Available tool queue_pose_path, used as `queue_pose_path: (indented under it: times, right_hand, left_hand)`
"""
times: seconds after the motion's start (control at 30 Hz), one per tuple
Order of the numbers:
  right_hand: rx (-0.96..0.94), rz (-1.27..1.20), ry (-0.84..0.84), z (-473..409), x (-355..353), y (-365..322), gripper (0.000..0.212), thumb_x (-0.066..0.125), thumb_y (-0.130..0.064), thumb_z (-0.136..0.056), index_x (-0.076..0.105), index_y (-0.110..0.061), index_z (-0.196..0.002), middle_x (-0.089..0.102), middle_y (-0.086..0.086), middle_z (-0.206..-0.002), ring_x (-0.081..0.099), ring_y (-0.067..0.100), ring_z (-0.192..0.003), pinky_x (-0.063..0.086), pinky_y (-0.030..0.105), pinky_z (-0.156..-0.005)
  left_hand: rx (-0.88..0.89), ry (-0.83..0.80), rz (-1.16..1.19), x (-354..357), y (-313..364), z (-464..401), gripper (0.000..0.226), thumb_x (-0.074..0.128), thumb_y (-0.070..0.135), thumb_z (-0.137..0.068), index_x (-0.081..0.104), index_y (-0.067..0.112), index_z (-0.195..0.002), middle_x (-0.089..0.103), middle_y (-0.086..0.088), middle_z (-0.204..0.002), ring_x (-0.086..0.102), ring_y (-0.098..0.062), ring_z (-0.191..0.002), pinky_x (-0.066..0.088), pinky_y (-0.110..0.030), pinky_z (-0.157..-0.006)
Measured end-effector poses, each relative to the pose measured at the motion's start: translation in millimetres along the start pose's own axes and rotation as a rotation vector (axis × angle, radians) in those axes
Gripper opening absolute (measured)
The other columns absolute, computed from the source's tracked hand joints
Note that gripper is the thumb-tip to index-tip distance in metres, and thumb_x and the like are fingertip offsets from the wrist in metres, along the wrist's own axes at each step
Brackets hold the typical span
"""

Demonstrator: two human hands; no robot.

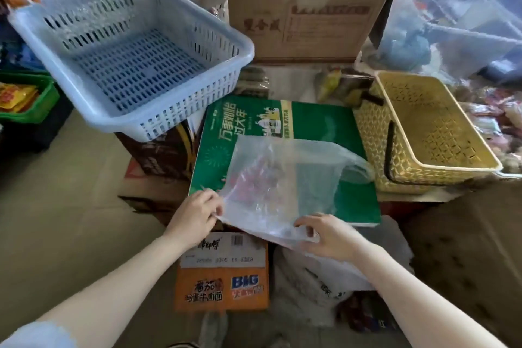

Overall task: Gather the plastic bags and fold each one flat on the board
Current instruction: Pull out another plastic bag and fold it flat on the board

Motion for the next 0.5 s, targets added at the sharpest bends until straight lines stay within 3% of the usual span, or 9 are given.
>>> queue_pose_path:
  times: [0.07,0.13,0.23,0.33,0.4,0.5]
  right_hand:
    - [-0.059,-0.076,0.044,-13,-2,-14,0.038,0.056,-0.045,-0.087,0.061,-0.02,-0.115,0.052,-0.006,-0.094,0.055,0.019,-0.089,0.04,0.027,-0.072]
    - [-0.134,-0.112,0.186,-39,-11,-26,0.039,0.049,-0.041,-0.09,0.064,-0.011,-0.109,0.059,0.005,-0.1,0.058,0.028,-0.096,0.045,0.032,-0.079]
    - [-0.16,-0.066,0.329,-92,-30,-53,0.042,0.04,-0.032,-0.098,0.051,-0.008,-0.131,0.046,0.012,-0.139,0.041,0.029,-0.128,0.033,0.037,-0.104]
    - [-0.157,0.035,0.252,-147,-27,-78,0.051,0.03,-0.033,-0.101,0.023,-0.013,-0.147,0.015,0.004,-0.157,0.01,0.021,-0.145,0.01,0.034,-0.116]
    - [-0.115,0.087,0.181,-173,-15,-82,0.055,0.025,-0.036,-0.101,0.013,-0.015,-0.15,0.006,0.002,-0.158,0.002,0.018,-0.145,0.002,0.032,-0.116]
    - [-0.042,0.125,0.116,-191,6,-74,0.058,0.023,-0.042,-0.1,0.005,-0.019,-0.15,-0.003,0.0,-0.158,-0.004,0.017,-0.145,-0.002,0.033,-0.116]
  left_hand:
    - [-0.087,0.012,0.055,1,-14,7,0.019,0.06,-0.012,-0.072,0.059,0.007,-0.069,0.058,-0.007,-0.097,0.054,-0.024,-0.094,0.042,-0.032,-0.081]
    - [-0.183,0.07,0.135,0,-27,14,0.016,0.054,-0.01,-0.077,0.063,0.003,-0.074,0.056,-0.006,-0.104,0.052,-0.023,-0.101,0.04,-0.032,-0.087]
    - [-0.446,0.207,0.377,-6,-37,21,0.018,0.046,0.004,-0.087,0.059,0.009,-0.099,0.051,0.002,-0.107,0.05,-0.013,-0.096,0.04,-0.023,-0.077]
    - [-0.694,0.221,0.565,-3,-42,16,0.017,0.048,0.026,-0.094,0.05,0.019,-0.109,0.055,0.006,-0.1,0.054,-0.008,-0.083,0.043,-0.022,-0.064]
    - [-0.752,0.146,0.551,3,-48,8,0.02,0.053,0.032,-0.092,0.049,0.019,-0.106,0.055,0.008,-0.092,0.053,-0.002,-0.074,0.043,-0.018,-0.057]
    - [-0.765,0.028,0.5,9,-55,0,0.019,0.06,0.029,-0.088,0.058,0.014,-0.099,0.058,0.004,-0.088,0.055,-0.011,-0.074,0.039,-0.016,-0.053]
Point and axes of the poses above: each hand's wrist, its own z-axis away from the middle knuckle, its own x-axis out of the palm, y = z × x, the point moved 4 cm from there along -z, towards the middle knuckle
